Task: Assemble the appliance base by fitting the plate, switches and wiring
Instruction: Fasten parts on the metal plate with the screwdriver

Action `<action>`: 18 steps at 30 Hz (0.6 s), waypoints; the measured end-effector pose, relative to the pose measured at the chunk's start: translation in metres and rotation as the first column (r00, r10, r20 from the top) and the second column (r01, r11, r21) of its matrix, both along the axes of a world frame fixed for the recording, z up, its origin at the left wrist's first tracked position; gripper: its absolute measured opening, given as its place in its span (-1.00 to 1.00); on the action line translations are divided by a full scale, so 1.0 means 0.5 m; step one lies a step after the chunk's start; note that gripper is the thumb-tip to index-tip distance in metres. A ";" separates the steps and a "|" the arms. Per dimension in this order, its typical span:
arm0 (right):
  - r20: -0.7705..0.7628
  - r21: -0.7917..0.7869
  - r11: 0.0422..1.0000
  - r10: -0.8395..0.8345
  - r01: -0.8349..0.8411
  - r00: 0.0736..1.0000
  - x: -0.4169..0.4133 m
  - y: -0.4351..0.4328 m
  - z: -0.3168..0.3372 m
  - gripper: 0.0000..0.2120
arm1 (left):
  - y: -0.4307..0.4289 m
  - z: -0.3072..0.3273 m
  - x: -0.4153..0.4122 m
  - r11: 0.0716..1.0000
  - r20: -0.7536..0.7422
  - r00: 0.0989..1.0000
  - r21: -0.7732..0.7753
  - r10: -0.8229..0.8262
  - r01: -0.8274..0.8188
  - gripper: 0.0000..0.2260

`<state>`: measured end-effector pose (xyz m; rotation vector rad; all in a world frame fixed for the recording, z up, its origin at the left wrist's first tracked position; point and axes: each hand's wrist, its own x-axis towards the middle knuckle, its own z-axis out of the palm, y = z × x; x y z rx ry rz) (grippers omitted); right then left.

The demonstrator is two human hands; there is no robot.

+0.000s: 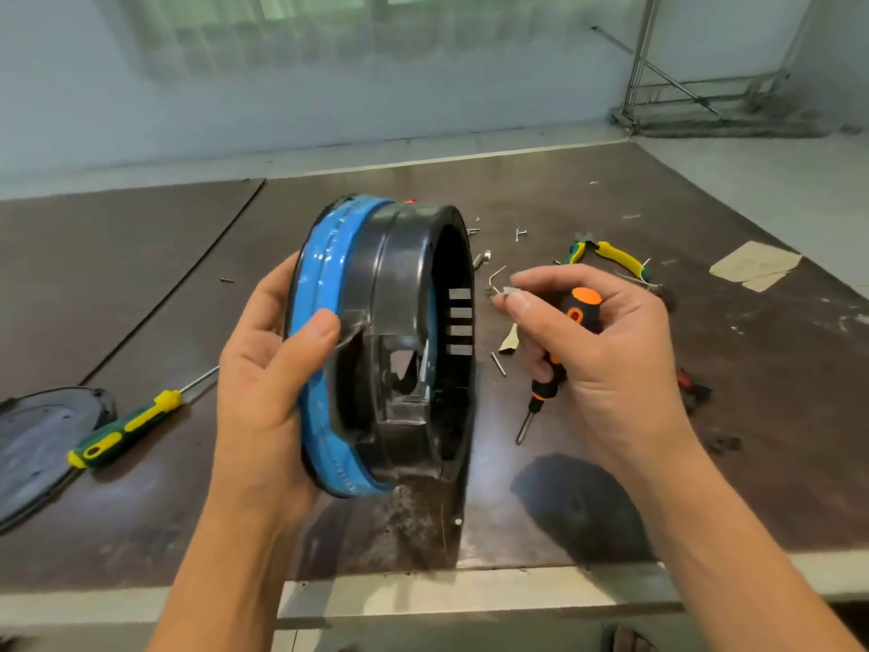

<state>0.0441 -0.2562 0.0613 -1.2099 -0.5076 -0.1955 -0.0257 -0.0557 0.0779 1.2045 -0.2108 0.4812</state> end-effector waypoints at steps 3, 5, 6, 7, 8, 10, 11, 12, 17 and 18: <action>0.010 0.038 0.999 0.025 -0.025 1.000 -0.009 0.009 0.014 -0.94 | -0.004 -0.012 0.002 0.999 0.003 0.999 -0.017 -0.038 0.038 -0.56; 0.012 0.048 0.998 0.036 -0.037 0.999 -0.017 0.014 0.020 -0.94 | -0.014 -0.016 0.004 0.998 0.017 0.998 -0.006 -0.059 0.059 -0.57; 0.013 0.055 0.998 0.041 -0.042 0.999 -0.020 0.016 0.022 -0.94 | -0.019 -0.017 0.005 0.998 0.028 0.997 0.001 -0.066 0.066 -0.56; 0.014 0.062 0.997 0.045 -0.046 0.999 -0.022 0.017 0.023 -0.95 | -0.025 -0.017 0.007 0.997 0.038 0.997 0.007 -0.073 0.073 -0.55; 0.016 0.066 0.997 0.047 -0.048 0.999 -0.024 0.017 0.022 -0.96 | -0.029 -0.019 0.008 0.997 0.046 0.996 0.011 -0.081 0.080 -0.56; 0.021 0.058 0.997 0.043 -0.044 0.999 -0.026 0.017 0.020 -0.97 | -0.035 -0.020 0.009 0.995 0.054 0.994 0.018 -0.100 0.100 -0.59; 0.020 0.055 0.998 0.040 -0.041 0.999 -0.026 0.017 0.019 -0.97 | -0.037 -0.021 0.010 0.994 0.057 0.992 0.028 -0.110 0.108 -0.60; 0.014 0.056 0.998 0.037 -0.038 0.999 -0.025 0.016 0.019 -0.97 | -0.039 -0.021 0.009 0.993 0.058 0.992 0.040 -0.115 0.113 -0.60; -0.028 0.053 0.998 0.018 -0.017 0.999 -0.017 0.005 0.015 -0.97 | -0.040 -0.021 0.006 0.988 0.077 0.994 0.143 -0.071 0.059 -0.60; -0.034 0.043 0.999 0.018 -0.017 0.999 -0.016 0.003 0.014 -0.97 | -0.039 -0.021 0.005 0.985 0.081 0.995 0.165 -0.058 0.044 -0.60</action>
